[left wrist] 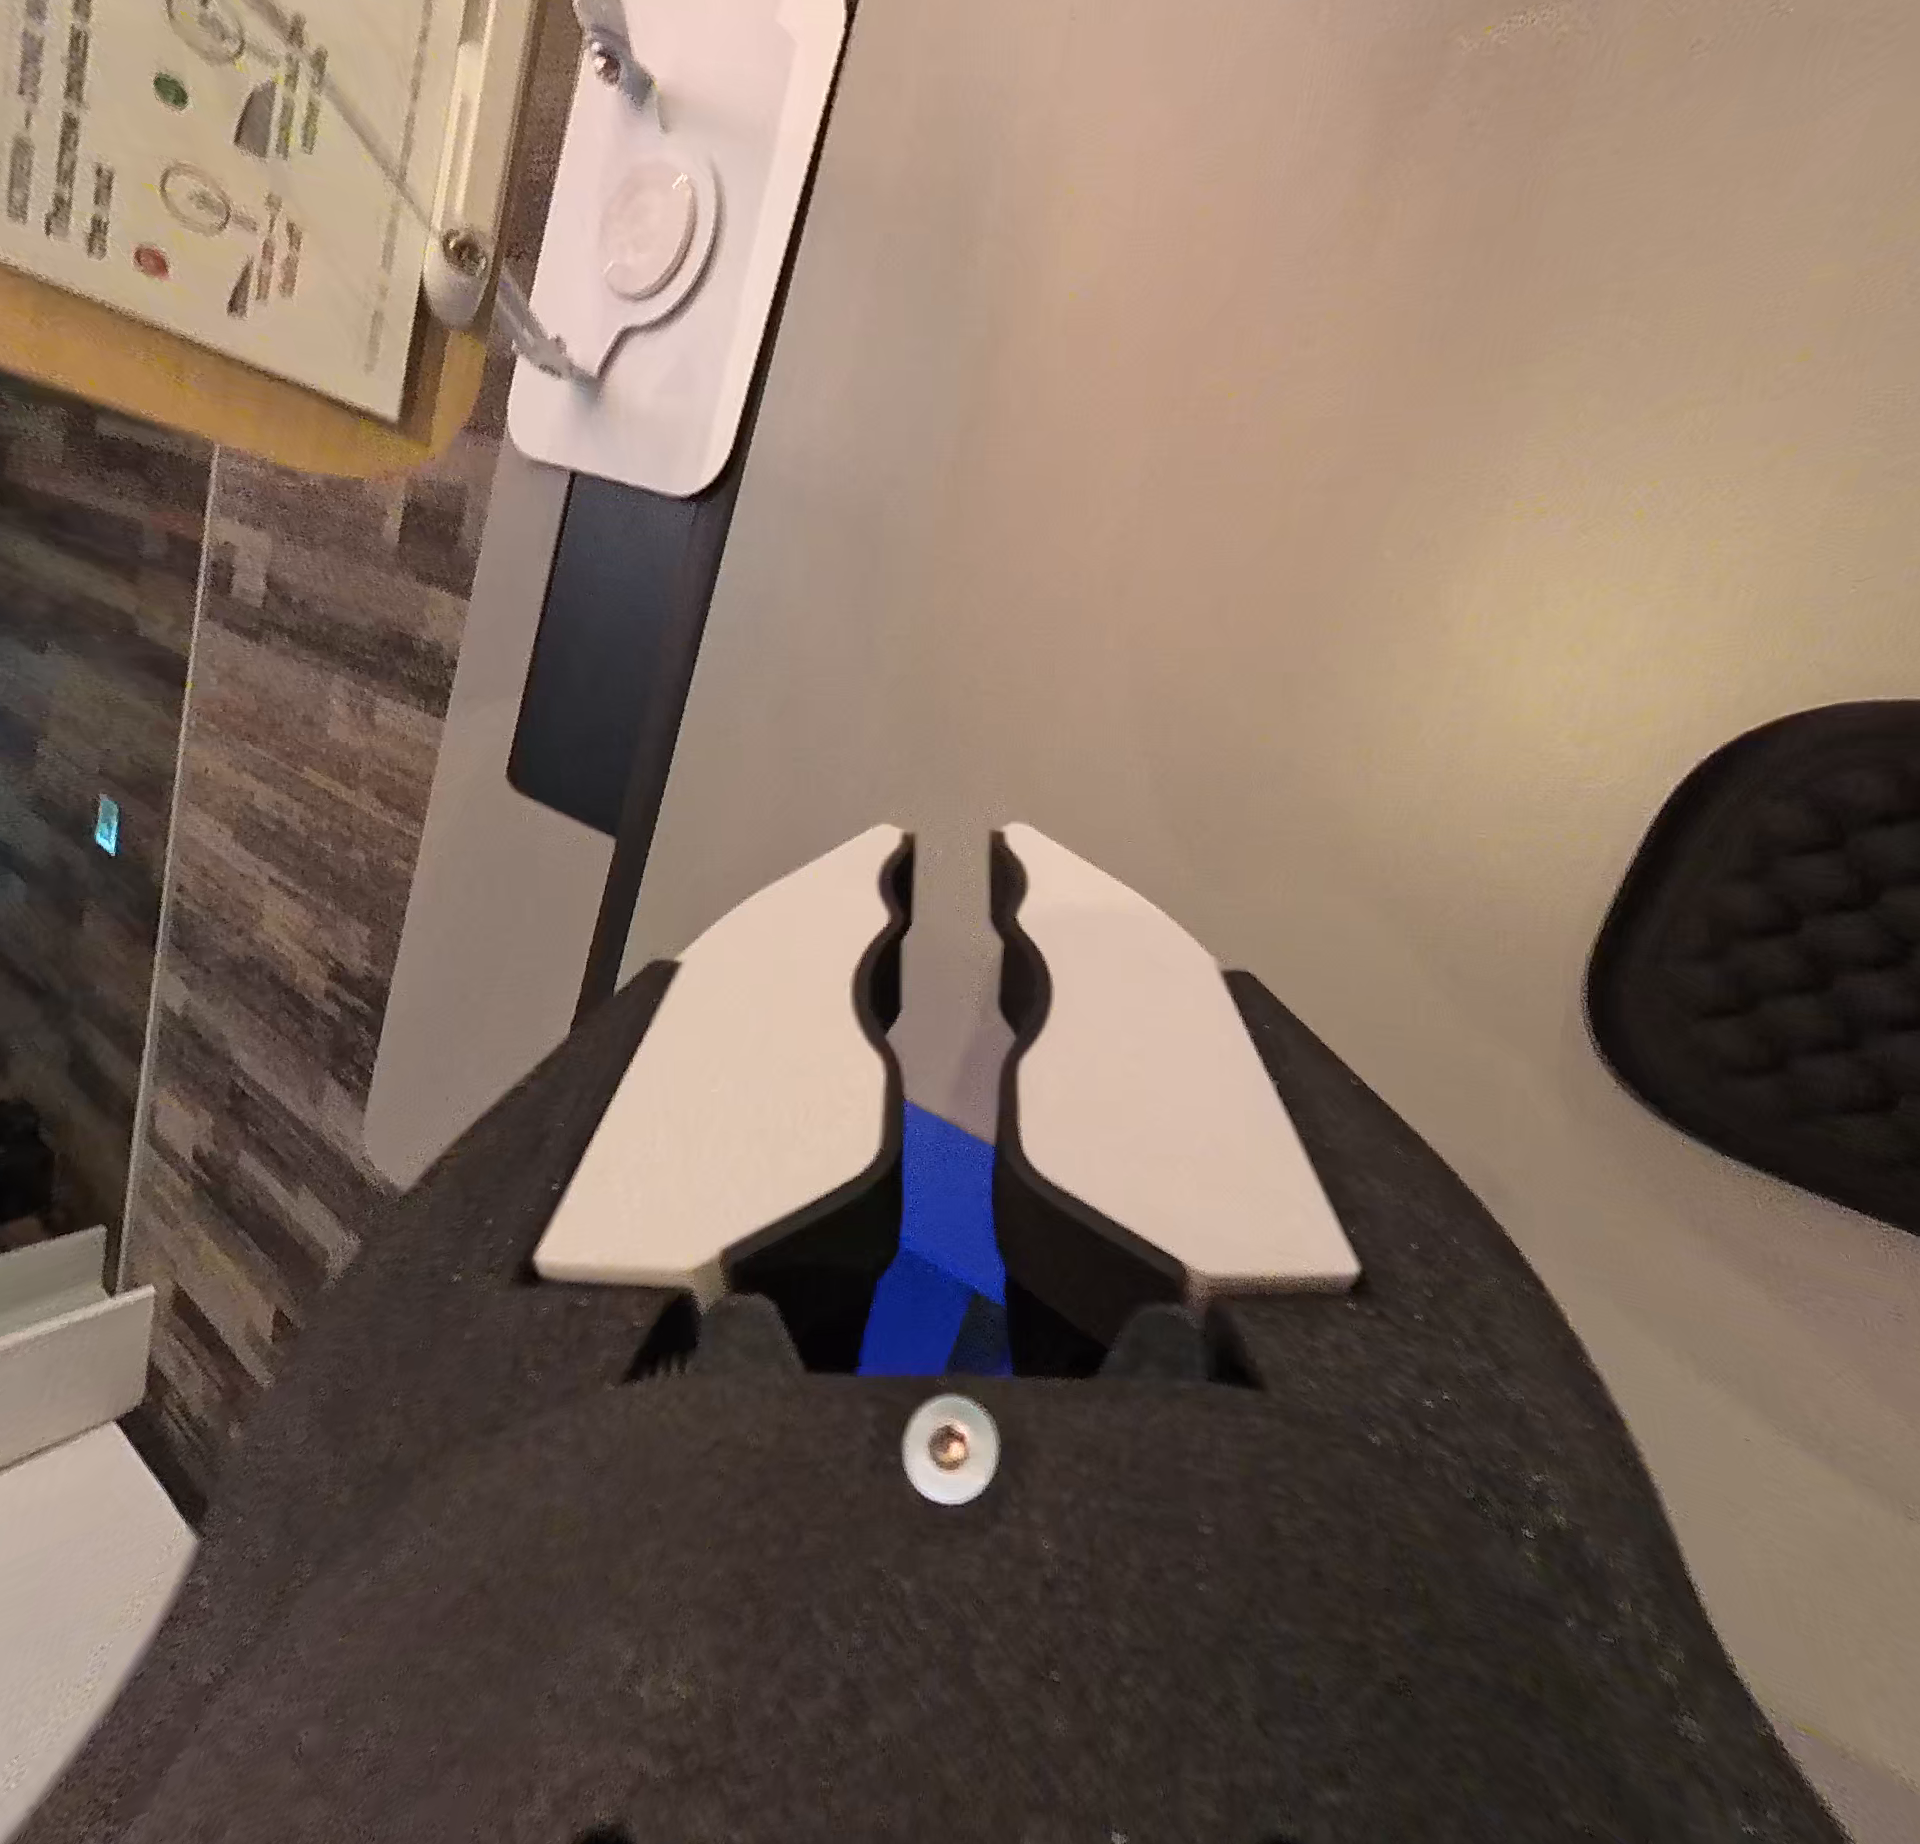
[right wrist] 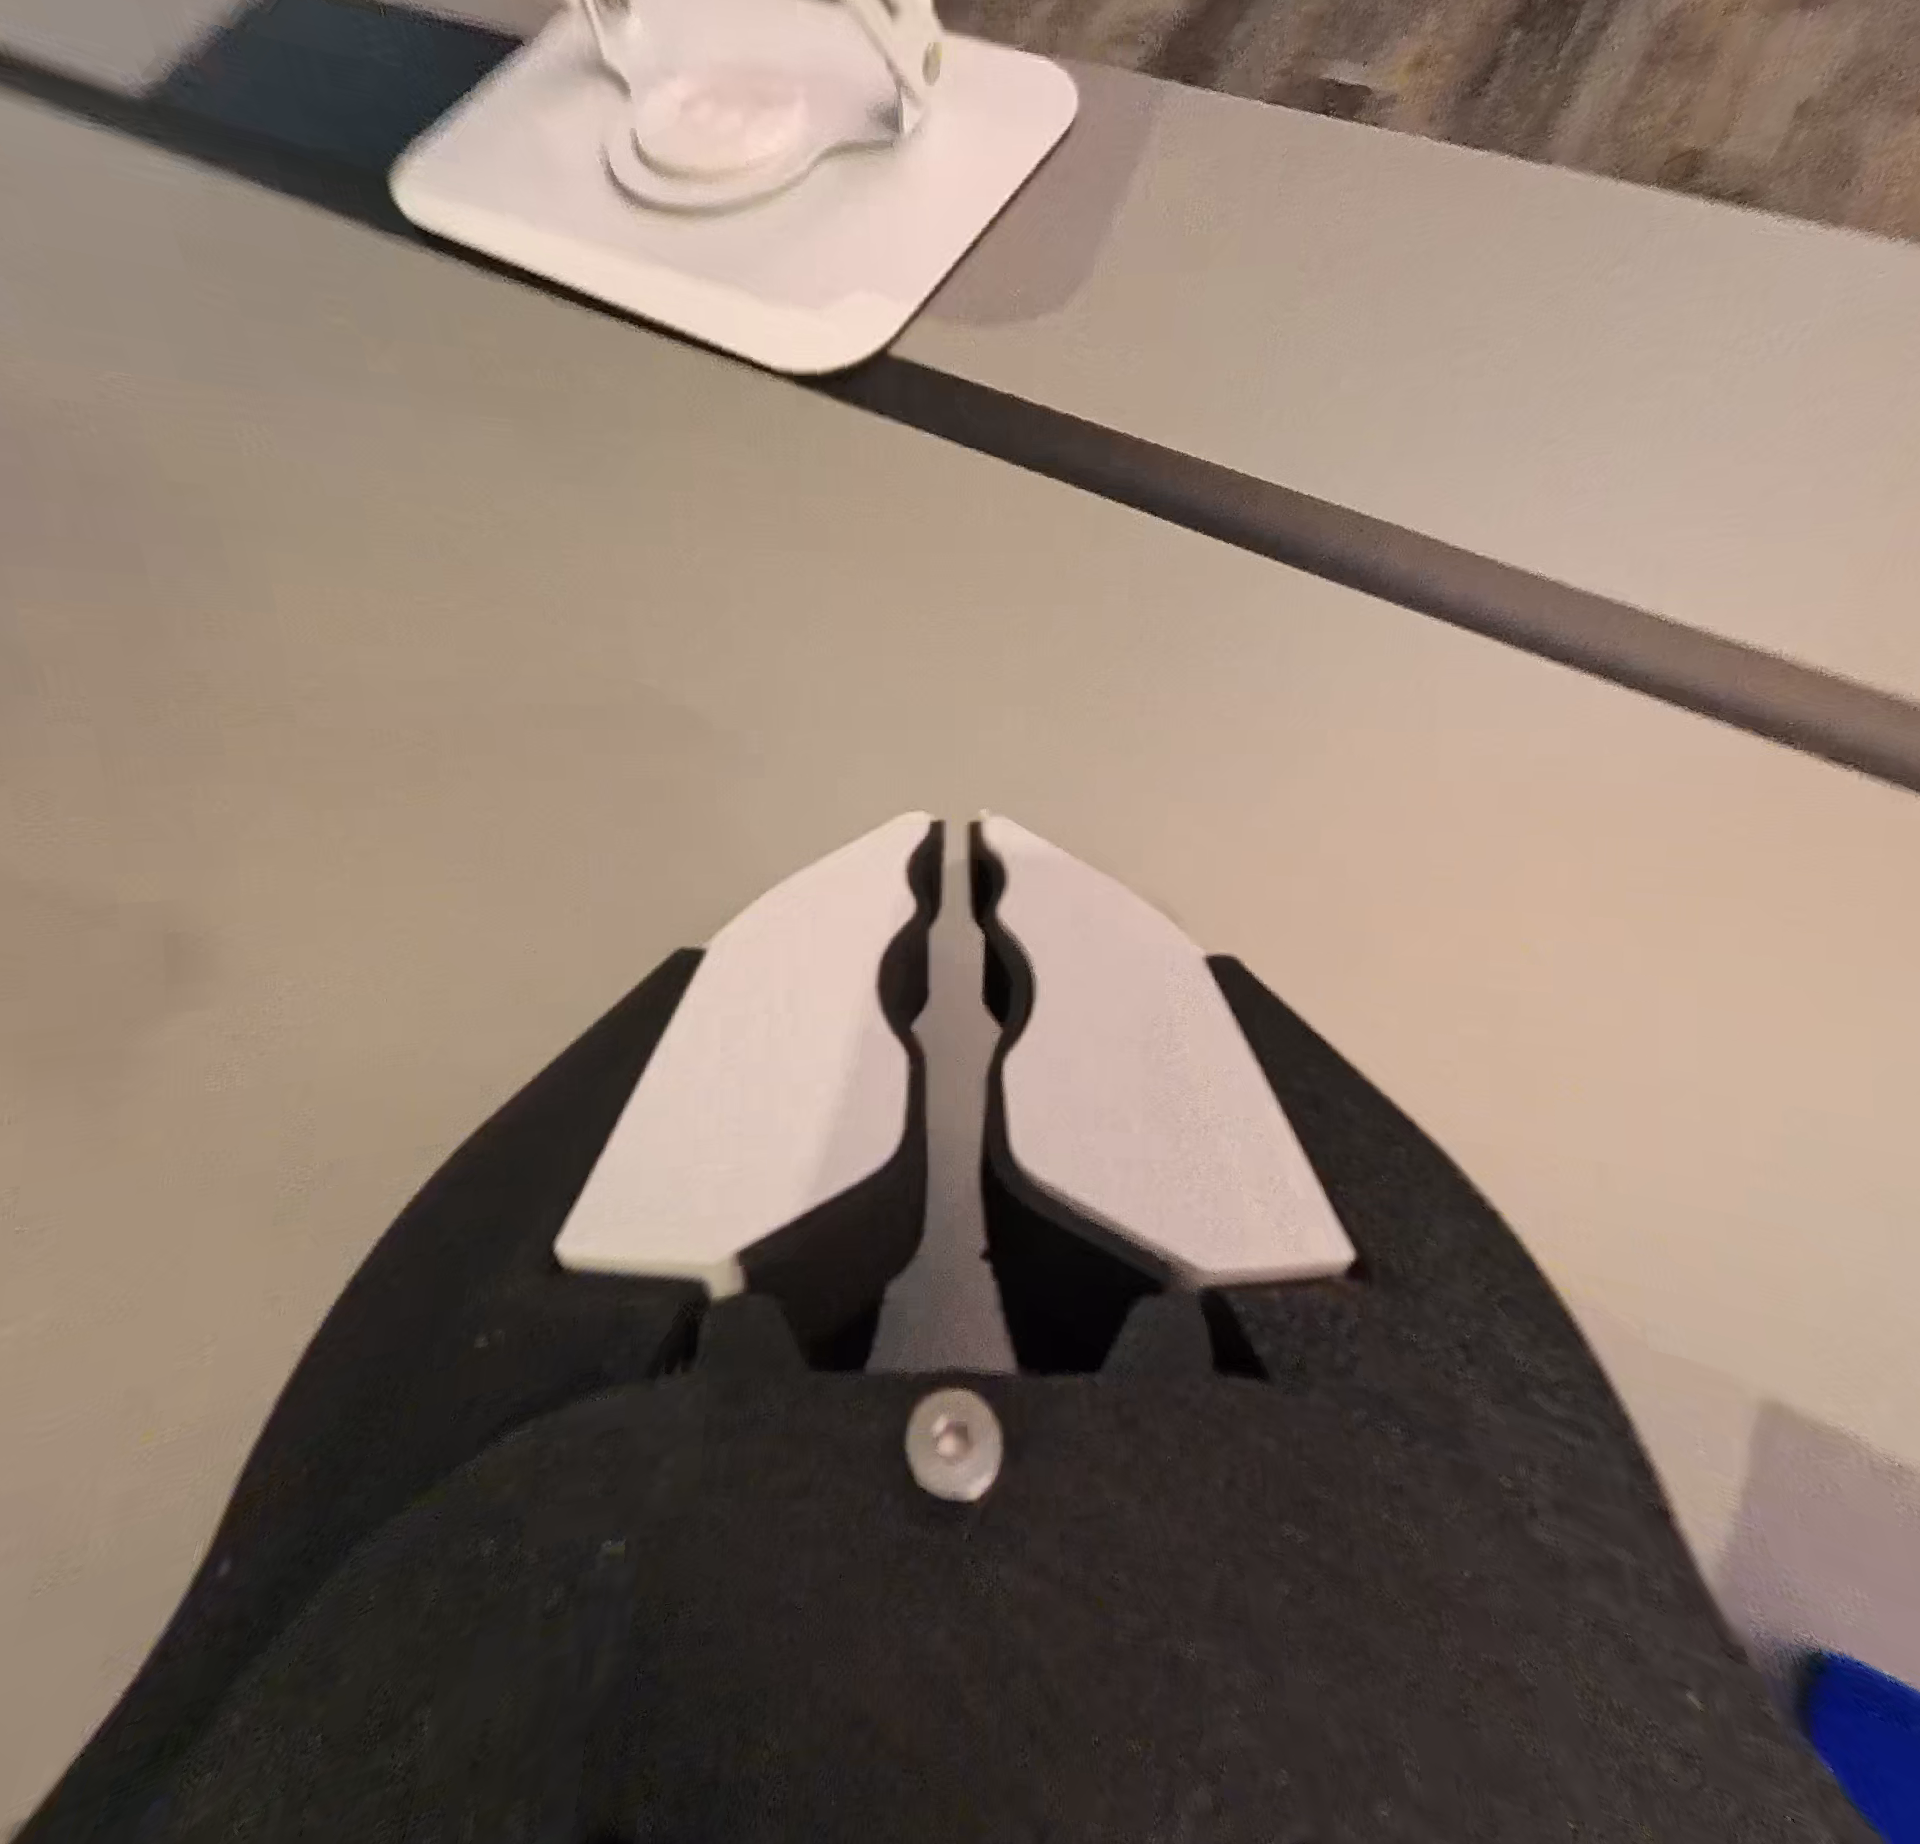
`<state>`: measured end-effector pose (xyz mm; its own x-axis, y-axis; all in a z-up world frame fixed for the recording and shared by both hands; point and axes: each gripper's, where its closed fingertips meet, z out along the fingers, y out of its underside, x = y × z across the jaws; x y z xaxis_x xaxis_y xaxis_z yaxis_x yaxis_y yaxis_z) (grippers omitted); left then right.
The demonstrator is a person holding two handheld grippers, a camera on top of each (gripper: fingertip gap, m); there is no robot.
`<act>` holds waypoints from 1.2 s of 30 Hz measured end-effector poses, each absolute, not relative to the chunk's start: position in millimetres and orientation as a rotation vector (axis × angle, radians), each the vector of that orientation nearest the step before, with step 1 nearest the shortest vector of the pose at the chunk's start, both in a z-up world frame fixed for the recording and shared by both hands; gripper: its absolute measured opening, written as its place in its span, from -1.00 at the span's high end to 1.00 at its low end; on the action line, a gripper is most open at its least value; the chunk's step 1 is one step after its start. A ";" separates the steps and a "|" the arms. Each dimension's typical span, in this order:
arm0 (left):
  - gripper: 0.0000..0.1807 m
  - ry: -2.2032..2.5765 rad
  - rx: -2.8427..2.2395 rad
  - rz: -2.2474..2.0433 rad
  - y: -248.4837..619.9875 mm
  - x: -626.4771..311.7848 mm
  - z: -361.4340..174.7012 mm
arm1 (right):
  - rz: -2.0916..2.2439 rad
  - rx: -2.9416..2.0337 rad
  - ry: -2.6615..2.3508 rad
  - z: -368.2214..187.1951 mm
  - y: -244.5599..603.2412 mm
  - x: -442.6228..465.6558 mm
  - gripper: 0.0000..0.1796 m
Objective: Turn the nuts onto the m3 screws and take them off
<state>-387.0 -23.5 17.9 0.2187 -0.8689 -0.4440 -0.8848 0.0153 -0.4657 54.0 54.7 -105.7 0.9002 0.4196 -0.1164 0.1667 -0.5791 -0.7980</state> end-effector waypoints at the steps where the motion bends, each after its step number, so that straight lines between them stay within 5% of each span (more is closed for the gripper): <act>1: 0.82 1.608 -1.830 0.036 -24.4 -392.6 18.9 | 0.417 -2.176 -0.396 -105.1 55.3 59.6 0.86; 7: 0.61 1.493 -1.824 0.024 -25.0 -410.5 28.8 | 0.205 -2.253 -0.646 -138.8 55.9 72.3 0.79; 36: 0.61 1.531 -1.748 -0.059 -44.3 -422.3 33.2 | 0.347 -2.281 -1.115 -157.2 60.4 76.3 0.90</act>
<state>-422.3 -44.3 33.2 0.2683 -0.8529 -0.4479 -0.8159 0.0461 -0.5764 76.3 60.4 -157.2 0.6184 0.7857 0.0170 0.6378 -0.4891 -0.5950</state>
